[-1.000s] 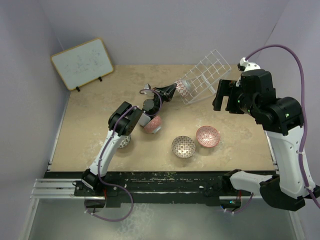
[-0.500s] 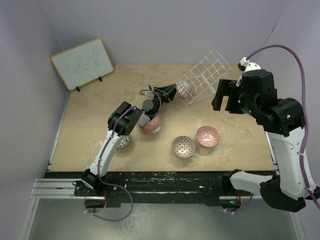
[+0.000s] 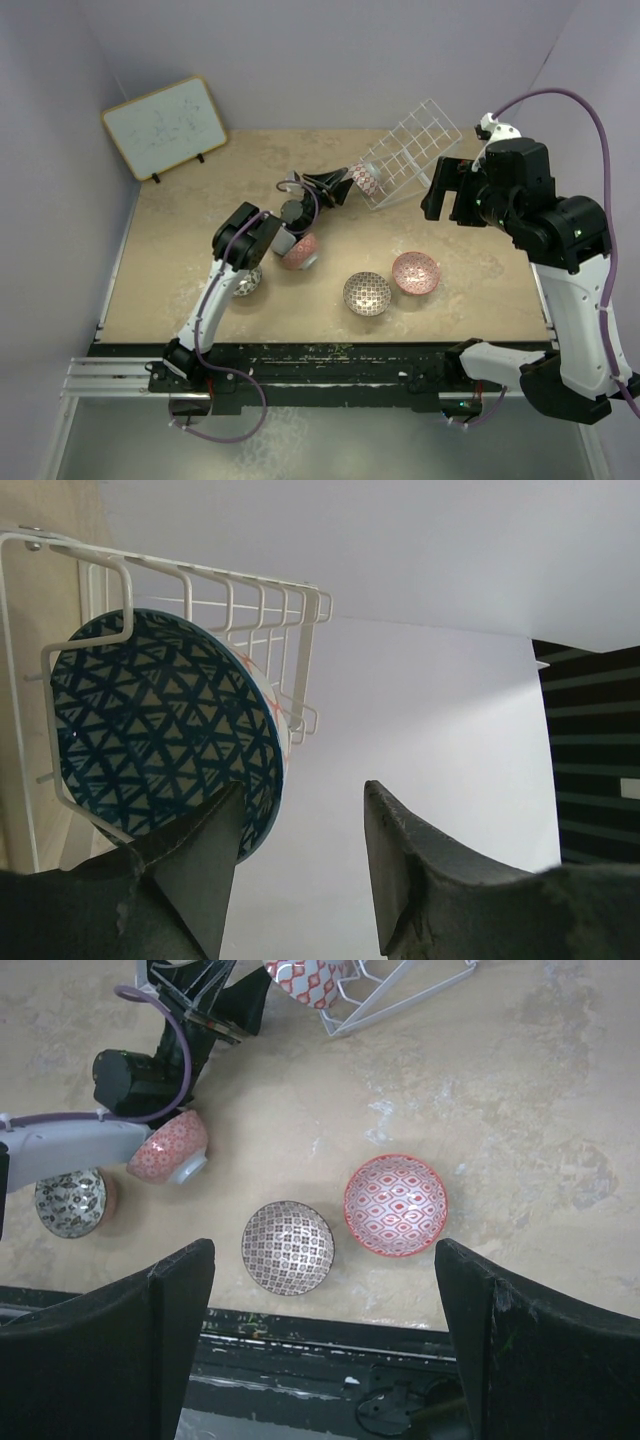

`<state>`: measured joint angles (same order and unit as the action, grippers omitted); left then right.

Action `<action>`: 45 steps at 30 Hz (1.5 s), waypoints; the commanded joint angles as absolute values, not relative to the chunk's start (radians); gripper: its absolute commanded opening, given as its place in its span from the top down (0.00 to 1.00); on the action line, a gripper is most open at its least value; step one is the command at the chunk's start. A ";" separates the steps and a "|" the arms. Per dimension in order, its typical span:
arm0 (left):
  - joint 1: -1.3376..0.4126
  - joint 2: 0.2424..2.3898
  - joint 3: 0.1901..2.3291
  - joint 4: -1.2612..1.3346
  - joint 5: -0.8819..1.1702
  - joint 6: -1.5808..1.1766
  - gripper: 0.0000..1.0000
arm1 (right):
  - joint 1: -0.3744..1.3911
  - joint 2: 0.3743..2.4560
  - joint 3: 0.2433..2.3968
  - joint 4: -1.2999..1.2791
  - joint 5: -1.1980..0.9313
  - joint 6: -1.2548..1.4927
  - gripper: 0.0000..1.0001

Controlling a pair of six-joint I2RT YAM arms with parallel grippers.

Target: Load the bowls into the dish rack

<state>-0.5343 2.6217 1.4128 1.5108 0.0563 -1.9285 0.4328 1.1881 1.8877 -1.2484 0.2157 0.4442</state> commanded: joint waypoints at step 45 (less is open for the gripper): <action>-0.453 2.168 1.171 1.239 0.350 -1.656 0.43 | 0.434 1.022 1.918 -1.185 0.173 0.442 0.06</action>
<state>-0.4671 2.2444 1.1835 1.2560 0.3050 -1.7138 0.4328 1.0252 1.9068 -1.2171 0.1860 0.4446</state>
